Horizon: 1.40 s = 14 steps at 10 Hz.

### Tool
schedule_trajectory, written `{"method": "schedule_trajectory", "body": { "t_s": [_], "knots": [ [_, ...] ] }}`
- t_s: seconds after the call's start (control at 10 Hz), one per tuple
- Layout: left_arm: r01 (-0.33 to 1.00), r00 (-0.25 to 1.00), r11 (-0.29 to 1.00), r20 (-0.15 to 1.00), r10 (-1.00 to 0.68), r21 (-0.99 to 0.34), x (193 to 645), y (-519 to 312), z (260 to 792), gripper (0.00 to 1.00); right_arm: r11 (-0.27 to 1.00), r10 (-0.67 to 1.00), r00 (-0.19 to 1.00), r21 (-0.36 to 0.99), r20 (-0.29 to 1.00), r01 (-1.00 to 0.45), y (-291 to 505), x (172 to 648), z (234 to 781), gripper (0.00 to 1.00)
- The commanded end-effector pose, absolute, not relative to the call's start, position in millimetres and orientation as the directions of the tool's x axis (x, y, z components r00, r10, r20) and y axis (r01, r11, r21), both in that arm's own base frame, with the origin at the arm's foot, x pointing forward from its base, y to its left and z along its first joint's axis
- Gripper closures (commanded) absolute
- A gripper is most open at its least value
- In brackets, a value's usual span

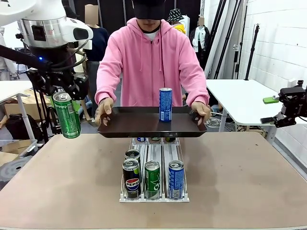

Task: Retrieve and hand over the desired beverage to the person.
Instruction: Place the picked can on the Handle tray extended by the person.

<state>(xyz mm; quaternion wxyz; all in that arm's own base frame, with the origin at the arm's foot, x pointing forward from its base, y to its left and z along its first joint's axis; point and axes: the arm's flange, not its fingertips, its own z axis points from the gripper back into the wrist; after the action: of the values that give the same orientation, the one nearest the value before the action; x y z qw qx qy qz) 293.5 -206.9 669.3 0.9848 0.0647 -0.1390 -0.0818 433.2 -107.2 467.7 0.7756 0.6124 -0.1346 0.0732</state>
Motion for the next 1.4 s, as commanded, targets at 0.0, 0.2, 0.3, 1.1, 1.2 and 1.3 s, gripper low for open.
{"method": "schedule_trajectory", "body": {
  "t_s": [0.0, 0.2, 0.3, 1.1, 1.2, 1.3],
  "knots": [
    [0.173, 0.939, 0.980, 0.283, -0.194, 0.098, 297, -216, 675, 1.00, 0.242, -0.061, 0.951, 0.929, 0.302, -0.280, -106, 434, 467, 0.00],
    [0.156, 0.941, 0.984, 0.290, -0.174, 0.084, 310, -224, 683, 1.00, 0.242, -0.061, 0.951, 0.929, 0.302, -0.280, -106, 434, 467, 0.00],
    [0.141, 0.944, 0.986, 0.287, -0.161, 0.088, 322, -227, 685, 1.00, 0.242, -0.061, 0.951, 0.929, 0.302, -0.280, -106, 434, 467, 0.00],
    [0.189, 0.959, 0.981, 0.224, -0.173, -0.052, 464, -265, 667, 1.00, 0.242, -0.061, 0.951, 0.929, 0.302, -0.280, -106, 434, 467, 0.00],
    [0.175, 0.962, 0.982, 0.222, -0.157, -0.064, 477, -266, 667, 1.00, 0.242, -0.061, 0.951, 0.929, 0.302, -0.280, -106, 434, 467, 0.00],
    [0.172, 0.966, 0.982, 0.211, -0.151, -0.084, 488, -267, 667, 1.00, 0.242, -0.061, 0.951, 0.929, 0.302, -0.280, -106, 434, 467, 0.00]
  ]
}}
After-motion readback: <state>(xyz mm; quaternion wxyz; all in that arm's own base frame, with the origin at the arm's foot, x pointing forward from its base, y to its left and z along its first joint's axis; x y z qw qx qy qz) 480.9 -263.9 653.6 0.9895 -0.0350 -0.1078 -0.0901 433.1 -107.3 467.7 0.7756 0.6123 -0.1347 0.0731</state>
